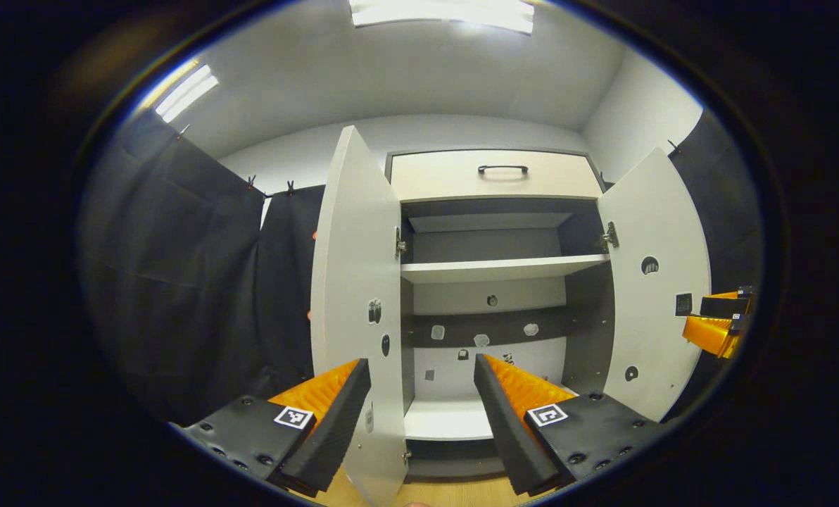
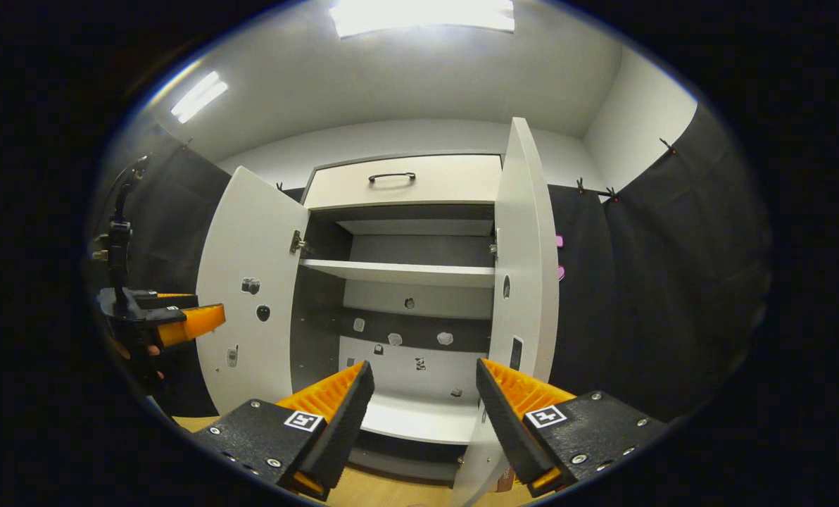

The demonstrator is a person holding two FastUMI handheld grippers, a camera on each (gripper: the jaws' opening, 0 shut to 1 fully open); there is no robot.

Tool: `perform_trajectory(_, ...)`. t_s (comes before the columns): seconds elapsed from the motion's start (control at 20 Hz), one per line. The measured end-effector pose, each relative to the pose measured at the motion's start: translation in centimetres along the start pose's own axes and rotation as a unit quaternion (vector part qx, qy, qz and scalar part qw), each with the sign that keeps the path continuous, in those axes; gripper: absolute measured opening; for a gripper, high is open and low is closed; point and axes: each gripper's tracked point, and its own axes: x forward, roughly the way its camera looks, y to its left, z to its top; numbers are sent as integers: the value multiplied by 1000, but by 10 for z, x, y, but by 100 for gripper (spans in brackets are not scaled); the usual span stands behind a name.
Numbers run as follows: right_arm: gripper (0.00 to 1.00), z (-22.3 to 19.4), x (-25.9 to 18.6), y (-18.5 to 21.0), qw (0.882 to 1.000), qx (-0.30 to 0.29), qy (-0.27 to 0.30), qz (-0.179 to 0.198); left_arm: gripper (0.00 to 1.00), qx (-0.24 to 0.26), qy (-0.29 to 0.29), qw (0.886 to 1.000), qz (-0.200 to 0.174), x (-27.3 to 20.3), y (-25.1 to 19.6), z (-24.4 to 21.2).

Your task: Open the right door of the double-door shoe cabinet with the right hand, and open the left door with the left hand.

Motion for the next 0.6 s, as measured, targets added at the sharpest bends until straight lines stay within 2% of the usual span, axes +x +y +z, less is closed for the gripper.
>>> perform_trajectory(0.1, 92, 0, 1, -3, 1000, -2, -1, -6, 95, -7, -7, 1000, 1, 2, 1, 3)
perform_trajectory(0.15, 87, -1, 2, -5, 1000, -1, 0, -6, 94, -10, -9, 1000, 2, 3, 1, 4)
perform_trajectory(0.2, 93, -1, 2, -5, 1000, -1, 0, -6, 95, -11, -11, 1000, 2, 6, 1, 5)
perform_trajectory(0.6, 93, -1, 4, -14, 1000, -3, 1, -23, 95, -4, -16, 1000, -13, 26, -11, 11)
